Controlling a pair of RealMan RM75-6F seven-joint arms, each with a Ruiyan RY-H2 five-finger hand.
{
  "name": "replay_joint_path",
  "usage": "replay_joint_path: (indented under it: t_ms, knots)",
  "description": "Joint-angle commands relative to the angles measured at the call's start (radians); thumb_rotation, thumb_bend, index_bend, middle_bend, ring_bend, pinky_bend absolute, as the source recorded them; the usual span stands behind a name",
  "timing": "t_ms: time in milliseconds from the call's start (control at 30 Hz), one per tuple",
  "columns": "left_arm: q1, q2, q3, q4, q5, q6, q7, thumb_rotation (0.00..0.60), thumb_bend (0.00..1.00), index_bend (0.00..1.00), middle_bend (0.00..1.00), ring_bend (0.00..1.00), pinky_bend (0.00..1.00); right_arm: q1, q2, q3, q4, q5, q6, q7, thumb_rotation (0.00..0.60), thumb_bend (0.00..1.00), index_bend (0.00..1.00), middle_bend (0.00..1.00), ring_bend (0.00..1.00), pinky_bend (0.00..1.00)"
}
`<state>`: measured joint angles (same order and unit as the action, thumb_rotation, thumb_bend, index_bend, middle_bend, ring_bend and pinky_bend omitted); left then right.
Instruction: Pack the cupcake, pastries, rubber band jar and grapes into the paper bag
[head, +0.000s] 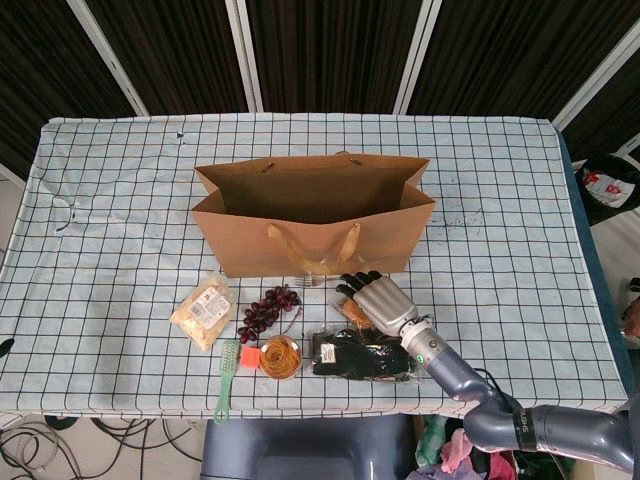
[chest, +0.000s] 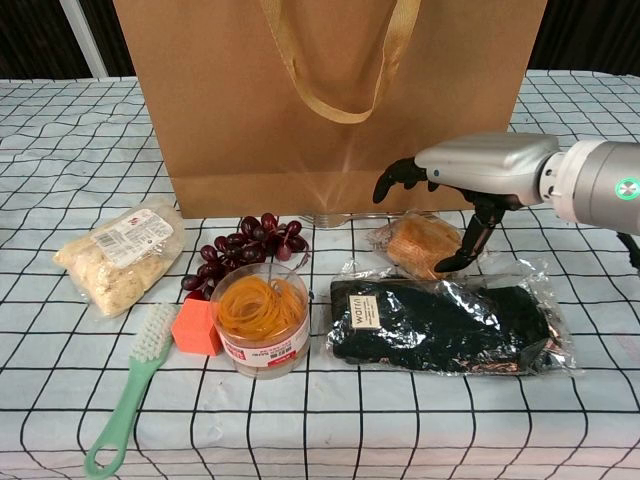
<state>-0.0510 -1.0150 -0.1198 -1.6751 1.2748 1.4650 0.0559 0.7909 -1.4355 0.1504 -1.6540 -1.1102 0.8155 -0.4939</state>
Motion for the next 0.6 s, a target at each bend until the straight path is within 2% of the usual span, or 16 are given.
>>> replay_joint_path:
  t_ms: [33, 400, 600]
  knots:
    - [0.0, 0.0, -0.001, -0.001, -0.001, 0.0, 0.001, 0.6, 0.11, 0.06, 0.04, 0.0, 0.01, 0.02, -0.011, -0.006, 0.018, 0.025, -0.018, -0.015, 0.6, 0.12, 0.19, 0.1, 0.14, 0.21]
    - [-0.003, -0.001, 0.001, -0.001, -0.004, -0.007, 0.008, 0.6, 0.11, 0.06, 0.04, 0.0, 0.01, 0.078, -0.023, -0.031, 0.077, 0.095, -0.047, -0.075, 0.6, 0.12, 0.18, 0.1, 0.14, 0.21]
    - [-0.005, -0.002, 0.004, -0.004, -0.003, -0.012, 0.017, 0.6, 0.11, 0.06, 0.04, 0.0, 0.01, 0.108, -0.012, -0.05, 0.075, 0.161, -0.058, -0.12, 0.6, 0.12, 0.18, 0.1, 0.14, 0.21]
